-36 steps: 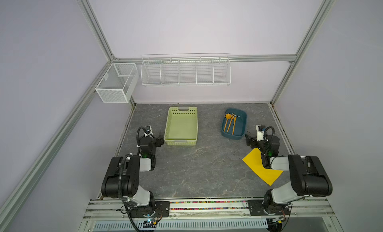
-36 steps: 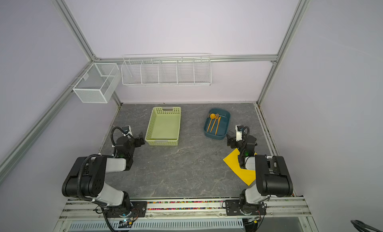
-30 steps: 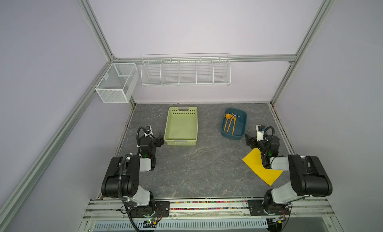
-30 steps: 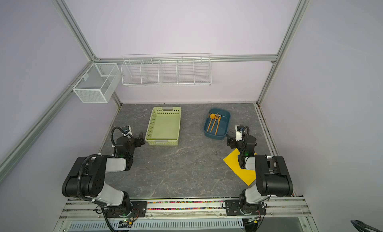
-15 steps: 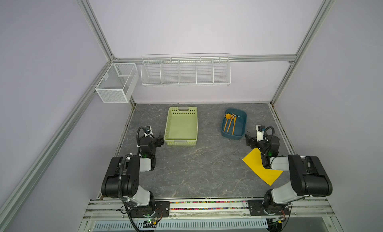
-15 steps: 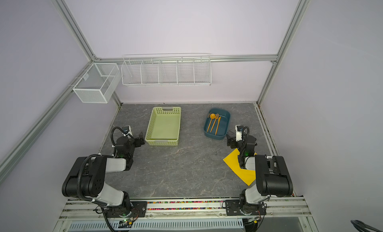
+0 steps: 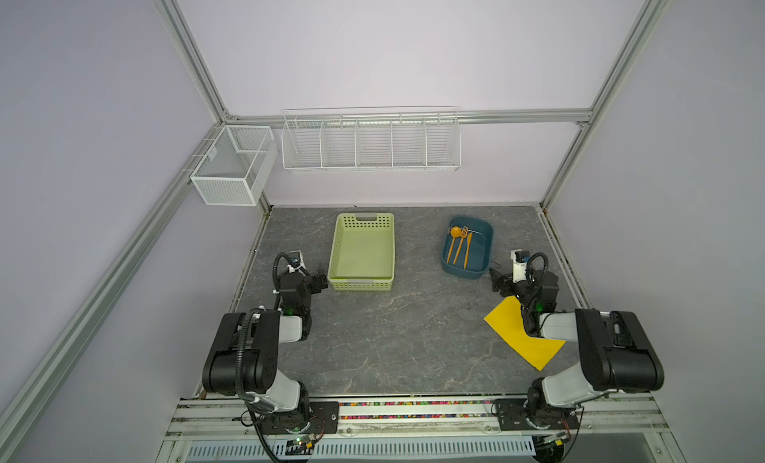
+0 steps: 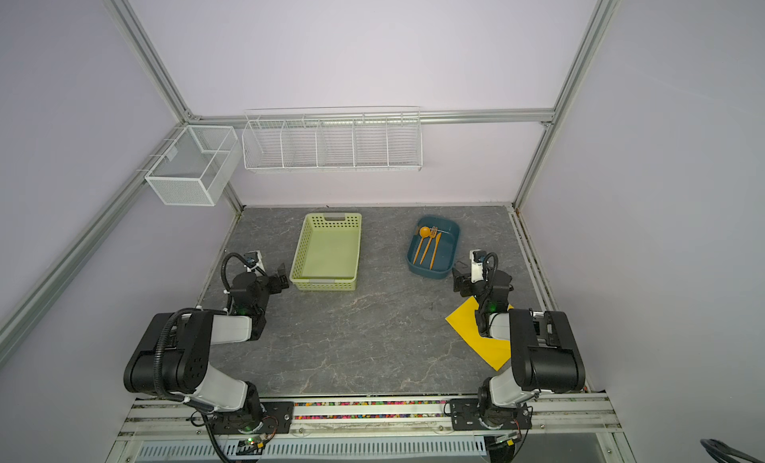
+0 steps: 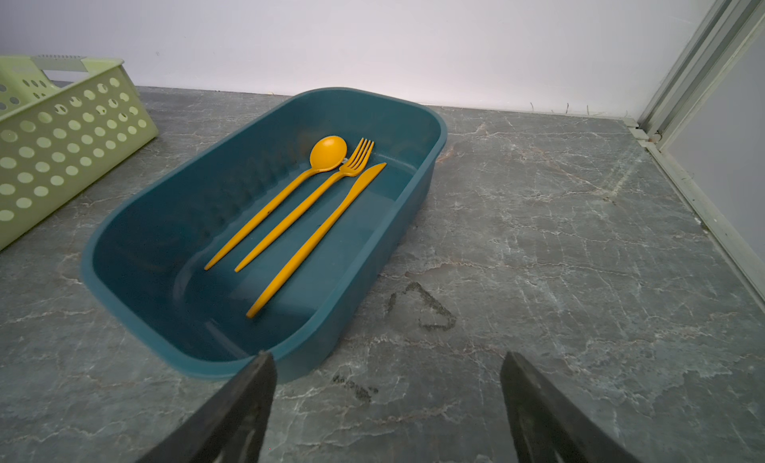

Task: Place the utensils on the paper napkin and roll it up

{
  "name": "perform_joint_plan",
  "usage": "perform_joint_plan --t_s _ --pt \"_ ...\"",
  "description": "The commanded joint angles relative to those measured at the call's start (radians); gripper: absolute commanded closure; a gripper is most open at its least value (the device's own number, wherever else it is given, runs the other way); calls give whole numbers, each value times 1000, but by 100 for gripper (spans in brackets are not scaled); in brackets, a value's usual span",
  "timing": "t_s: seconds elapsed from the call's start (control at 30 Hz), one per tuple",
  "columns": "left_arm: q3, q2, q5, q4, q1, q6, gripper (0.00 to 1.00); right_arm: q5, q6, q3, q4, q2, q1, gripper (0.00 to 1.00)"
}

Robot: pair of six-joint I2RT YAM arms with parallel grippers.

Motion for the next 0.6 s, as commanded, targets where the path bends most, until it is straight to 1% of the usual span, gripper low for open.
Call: perform_joint_plan --t_s 0.0,0.5,0.53,0.57 --pt "18 4 8 26 1 14 1 4 -27 -17 32 0 5 12" --pt "18 4 9 23 1 12 1 3 -28 -17 32 0 5 12" --pt "17 4 10 23 1 13 1 11 -28 -20 36 -1 5 12" --pt "18 5 9 23 1 12 1 46 -21 -21 36 -2 10 12"
